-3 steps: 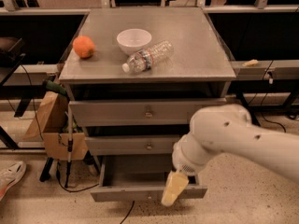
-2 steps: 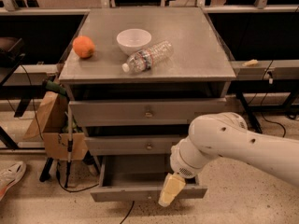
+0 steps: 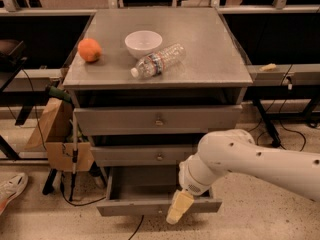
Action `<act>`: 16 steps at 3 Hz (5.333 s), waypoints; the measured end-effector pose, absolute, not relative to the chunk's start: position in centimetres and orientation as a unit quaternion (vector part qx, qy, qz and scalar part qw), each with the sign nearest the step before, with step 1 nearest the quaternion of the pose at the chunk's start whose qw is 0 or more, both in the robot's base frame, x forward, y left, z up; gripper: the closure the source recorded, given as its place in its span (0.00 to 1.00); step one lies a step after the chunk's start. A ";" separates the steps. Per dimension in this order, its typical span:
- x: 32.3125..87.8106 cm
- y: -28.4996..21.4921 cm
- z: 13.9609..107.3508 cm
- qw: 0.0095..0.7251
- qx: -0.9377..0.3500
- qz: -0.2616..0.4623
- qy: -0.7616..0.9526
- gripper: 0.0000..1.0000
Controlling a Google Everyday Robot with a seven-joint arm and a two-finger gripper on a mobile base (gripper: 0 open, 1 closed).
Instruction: Close bottom drawer
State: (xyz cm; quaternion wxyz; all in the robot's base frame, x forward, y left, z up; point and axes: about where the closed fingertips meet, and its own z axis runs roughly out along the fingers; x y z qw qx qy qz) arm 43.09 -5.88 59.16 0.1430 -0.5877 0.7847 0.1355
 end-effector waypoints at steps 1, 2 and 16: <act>42.7 -5.6 51.1 0.145 -0.568 0.171 0.792 0.00; 43.1 -5.7 42.8 0.153 -0.535 0.193 0.808 0.00; 53.0 -9.4 17.1 0.124 -0.410 0.242 0.871 0.00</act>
Offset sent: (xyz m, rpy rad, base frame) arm -0.0187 0.0087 -0.3249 0.2182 0.2287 -0.2058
